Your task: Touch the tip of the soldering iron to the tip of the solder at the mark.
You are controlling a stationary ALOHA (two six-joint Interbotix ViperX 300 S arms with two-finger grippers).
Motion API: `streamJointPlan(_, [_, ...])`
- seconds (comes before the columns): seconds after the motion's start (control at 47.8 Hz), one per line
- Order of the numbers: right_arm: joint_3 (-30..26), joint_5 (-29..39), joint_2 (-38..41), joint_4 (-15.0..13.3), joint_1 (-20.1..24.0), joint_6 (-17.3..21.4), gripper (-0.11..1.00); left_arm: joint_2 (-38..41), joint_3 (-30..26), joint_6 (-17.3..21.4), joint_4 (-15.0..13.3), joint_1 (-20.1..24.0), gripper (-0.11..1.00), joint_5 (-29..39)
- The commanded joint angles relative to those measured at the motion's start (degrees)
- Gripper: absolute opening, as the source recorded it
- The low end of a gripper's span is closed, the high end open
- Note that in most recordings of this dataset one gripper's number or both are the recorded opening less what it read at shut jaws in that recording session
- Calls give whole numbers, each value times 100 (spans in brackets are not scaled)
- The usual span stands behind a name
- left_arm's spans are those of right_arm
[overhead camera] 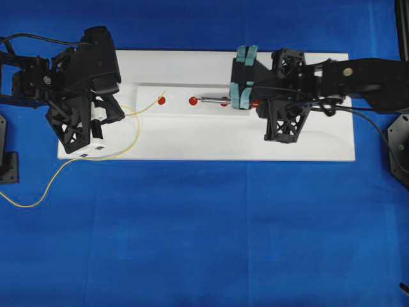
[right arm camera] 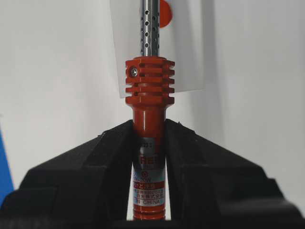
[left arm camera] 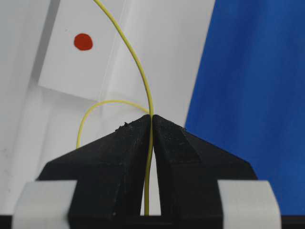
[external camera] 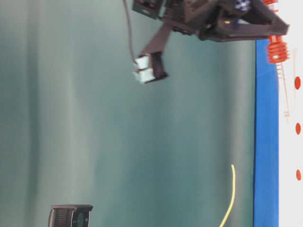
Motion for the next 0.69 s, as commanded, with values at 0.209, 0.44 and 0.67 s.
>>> streamJointPlan(0.209, [527, 290, -1187, -105, -44, 290, 6, -26, -26, -9, 9, -18, 3, -53])
streamJointPlan(0.44, [1037, 334, -1811, -272, -44, 729, 6, -26, -26, -35, 9, -18, 3, -53])
streamJointPlan(0.67, [1143, 316, -1828, -281, -44, 791, 6, 9, -44, -35, 9, -18, 3, -53])
